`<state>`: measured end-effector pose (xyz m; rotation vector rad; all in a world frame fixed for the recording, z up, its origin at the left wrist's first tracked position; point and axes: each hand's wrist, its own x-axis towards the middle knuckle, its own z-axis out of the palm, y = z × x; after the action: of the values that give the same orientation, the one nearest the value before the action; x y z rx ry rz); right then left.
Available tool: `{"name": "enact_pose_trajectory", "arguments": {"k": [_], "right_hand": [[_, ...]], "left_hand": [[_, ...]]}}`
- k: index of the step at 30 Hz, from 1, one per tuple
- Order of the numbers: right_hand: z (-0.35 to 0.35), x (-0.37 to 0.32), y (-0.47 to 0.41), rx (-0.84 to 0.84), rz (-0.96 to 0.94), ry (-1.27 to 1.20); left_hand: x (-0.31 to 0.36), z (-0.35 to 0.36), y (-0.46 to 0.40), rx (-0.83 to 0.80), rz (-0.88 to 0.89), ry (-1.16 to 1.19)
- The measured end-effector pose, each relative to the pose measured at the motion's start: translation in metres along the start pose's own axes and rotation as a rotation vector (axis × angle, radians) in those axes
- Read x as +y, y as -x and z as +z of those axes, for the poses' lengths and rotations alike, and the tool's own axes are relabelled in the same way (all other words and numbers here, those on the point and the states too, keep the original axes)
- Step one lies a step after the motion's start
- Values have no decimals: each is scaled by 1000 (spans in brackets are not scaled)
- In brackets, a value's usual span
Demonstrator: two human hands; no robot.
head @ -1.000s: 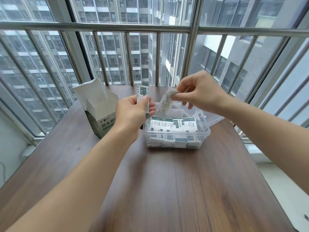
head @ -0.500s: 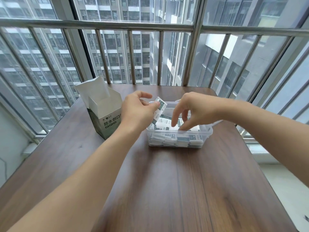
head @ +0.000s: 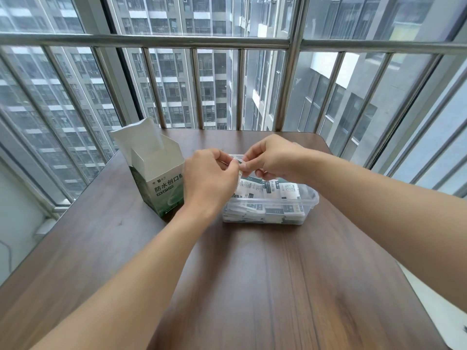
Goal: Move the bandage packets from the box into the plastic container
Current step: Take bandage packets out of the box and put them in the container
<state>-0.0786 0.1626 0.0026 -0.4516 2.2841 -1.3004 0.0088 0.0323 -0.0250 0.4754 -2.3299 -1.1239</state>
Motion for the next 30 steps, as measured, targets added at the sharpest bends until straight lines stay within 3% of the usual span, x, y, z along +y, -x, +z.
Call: {"name": "enact_pose_trajectory", "arguments": {"k": [5,8,11,15,18,30], "right_hand": [[-11,-4,-4,-130,140,-32],[-12,-6,-5,-108,138,81],[-3,-3,-7,-88,76,134],[4,1,-4,16,-58,479],[7,2,-3,8,-47,619],[2,6,-5,-39,9,548]], "left_hand": [[-5,-7,4,-43,252,-213],[-7,-9,4,-118,349,-342],[-7,-11,5,-190,358,-456],[-4,-13,4,-218,358,-508],[-2,-15,5,-266,352,-552],[-8,-20,5,-408,387,-558]]}}
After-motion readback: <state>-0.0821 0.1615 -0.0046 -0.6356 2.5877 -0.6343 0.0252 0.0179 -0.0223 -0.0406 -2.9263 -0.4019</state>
